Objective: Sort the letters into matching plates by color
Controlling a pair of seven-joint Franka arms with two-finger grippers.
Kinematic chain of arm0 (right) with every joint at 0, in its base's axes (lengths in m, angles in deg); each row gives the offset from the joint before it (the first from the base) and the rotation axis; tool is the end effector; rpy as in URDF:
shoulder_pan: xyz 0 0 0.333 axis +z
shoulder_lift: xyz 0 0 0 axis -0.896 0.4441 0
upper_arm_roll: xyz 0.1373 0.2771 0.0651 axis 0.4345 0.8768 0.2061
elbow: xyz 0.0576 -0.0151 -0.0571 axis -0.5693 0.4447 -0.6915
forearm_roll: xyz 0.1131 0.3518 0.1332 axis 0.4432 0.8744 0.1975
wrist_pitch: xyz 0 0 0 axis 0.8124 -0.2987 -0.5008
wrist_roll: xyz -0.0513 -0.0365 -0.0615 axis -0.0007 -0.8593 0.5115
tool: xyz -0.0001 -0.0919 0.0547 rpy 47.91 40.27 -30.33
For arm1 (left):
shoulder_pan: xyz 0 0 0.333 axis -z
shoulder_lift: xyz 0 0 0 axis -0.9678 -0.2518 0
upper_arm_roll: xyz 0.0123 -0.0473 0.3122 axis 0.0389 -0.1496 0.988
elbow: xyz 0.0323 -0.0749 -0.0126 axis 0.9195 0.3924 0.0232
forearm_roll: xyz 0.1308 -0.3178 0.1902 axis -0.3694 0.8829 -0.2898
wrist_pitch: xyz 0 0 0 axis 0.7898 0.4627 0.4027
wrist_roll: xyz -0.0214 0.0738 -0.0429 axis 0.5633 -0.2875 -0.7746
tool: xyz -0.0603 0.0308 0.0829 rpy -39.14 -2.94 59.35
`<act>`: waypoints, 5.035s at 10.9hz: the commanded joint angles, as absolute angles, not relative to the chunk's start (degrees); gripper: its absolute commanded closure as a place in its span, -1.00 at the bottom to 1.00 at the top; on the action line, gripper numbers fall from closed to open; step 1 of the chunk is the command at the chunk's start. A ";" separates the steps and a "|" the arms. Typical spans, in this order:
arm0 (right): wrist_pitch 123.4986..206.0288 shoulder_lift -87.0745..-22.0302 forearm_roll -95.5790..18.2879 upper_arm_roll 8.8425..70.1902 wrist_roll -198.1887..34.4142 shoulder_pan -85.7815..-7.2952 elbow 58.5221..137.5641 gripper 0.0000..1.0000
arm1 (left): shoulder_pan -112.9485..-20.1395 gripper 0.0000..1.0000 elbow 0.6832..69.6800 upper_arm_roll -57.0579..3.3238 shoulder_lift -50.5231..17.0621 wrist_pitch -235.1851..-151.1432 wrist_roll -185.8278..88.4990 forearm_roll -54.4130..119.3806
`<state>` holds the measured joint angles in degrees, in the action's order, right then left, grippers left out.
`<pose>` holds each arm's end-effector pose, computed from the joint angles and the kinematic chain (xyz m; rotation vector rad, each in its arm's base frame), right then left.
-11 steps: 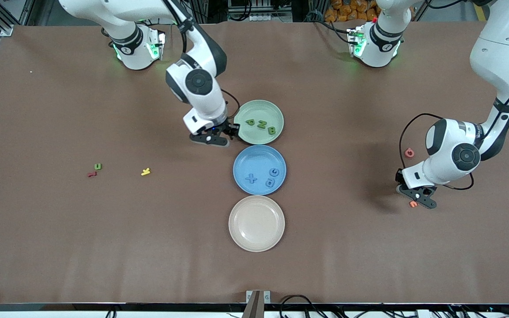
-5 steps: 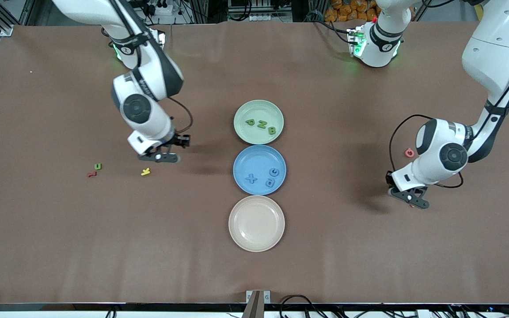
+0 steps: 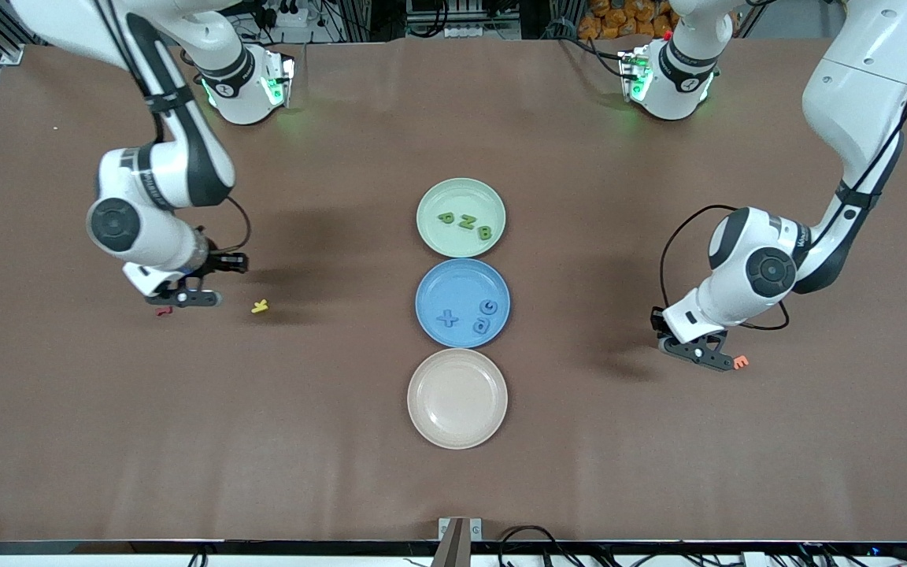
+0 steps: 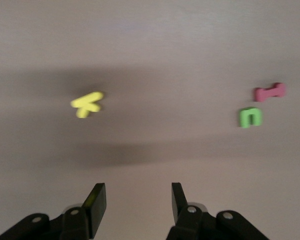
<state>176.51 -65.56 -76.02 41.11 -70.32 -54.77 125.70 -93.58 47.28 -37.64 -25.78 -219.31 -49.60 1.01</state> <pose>0.5258 0.0457 0.2656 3.0845 -0.0330 -0.3149 0.6120 -0.1080 0.2035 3.0553 -0.4986 0.0666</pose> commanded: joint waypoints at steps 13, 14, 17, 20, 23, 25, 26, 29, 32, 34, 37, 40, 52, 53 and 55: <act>189.76 -56.66 -76.99 34.59 -93.99 -61.88 126.64 -0.10 | -69.64 1.00 34.71 -44.93 -28.81 -216.10 -2.57 1.43; 189.77 -56.49 -76.99 34.51 -94.08 -61.88 126.46 -0.10 | -67.44 1.00 33.39 -44.06 -29.25 -216.01 -0.82 1.43; 190.90 -55.52 -77.07 34.51 -95.04 -61.88 126.20 -0.10 | -61.46 -0.66 31.80 -40.02 -29.17 -215.66 2.54 0.65; 192.23 -54.55 -76.99 33.54 -96.45 -61.88 125.67 -0.10 | -59.94 -1.00 31.80 -37.28 -28.47 -212.59 1.76 -1.64; 192.32 -53.85 -76.72 33.54 -96.45 -61.88 125.23 -0.10 | -61.26 -1.00 30.84 -34.74 -26.54 -208.73 -5.17 -1.65; 192.32 -53.67 -76.72 33.54 -96.45 -61.88 125.14 -0.10 | -62.93 -1.00 28.21 -34.29 -26.18 -205.22 -6.69 -1.64; 192.32 -53.50 -76.63 33.54 -96.45 -61.79 124.88 -0.10 | -63.72 -1.00 26.98 -34.29 -26.09 -203.63 -7.82 -1.64; 193.45 -52.44 -76.46 33.54 -96.45 -61.79 124.35 -0.03 | -71.17 -1.00 26.88 -34.73 -23.20 -198.63 -18.78 -0.51; 193.55 -52.18 -76.46 33.54 -96.45 -61.70 124.35 0.16 | -77.51 -1.00 26.70 -35.08 -18.81 -195.20 -25.65 1.60; 193.55 -52.18 -76.55 33.54 -96.46 -61.62 124.35 0.39 | -81.55 -1.00 26.09 -35.08 -17.65 -193.77 -31.97 5.80; 194.68 -51.83 -76.63 33.54 -96.54 -61.53 124.44 0.69 | -83.67 -1.00 25.12 -34.73 -17.65 -191.25 -37.69 7.14; 193.64 -52.70 -76.55 33.54 -98.11 -61.27 124.27 0.95 | -85.52 -1.00 21.62 -34.65 -17.48 -185.62 -39.38 7.14; 182.74 -58.50 -66.70 36.16 -72.59 -46.52 123.39 1.00 | -78.14 -1.00 24.59 -18.47 5.80 -170.67 -53.36 22.00; 182.74 -58.59 -66.35 38.18 -67.50 -44.84 123.30 1.00 | -78.23 -1.00 24.50 -18.47 6.95 -169.35 -53.44 22.00; 182.74 -58.85 -66.44 42.14 -57.83 -42.03 122.34 1.00 | -78.06 -1.00 24.59 -18.56 8.36 -164.96 -54.06 22.08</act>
<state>183.48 -57.27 -67.34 38.70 -67.24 -44.89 122.73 -78.48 22.89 -19.35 5.75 -168.24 -51.86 20.48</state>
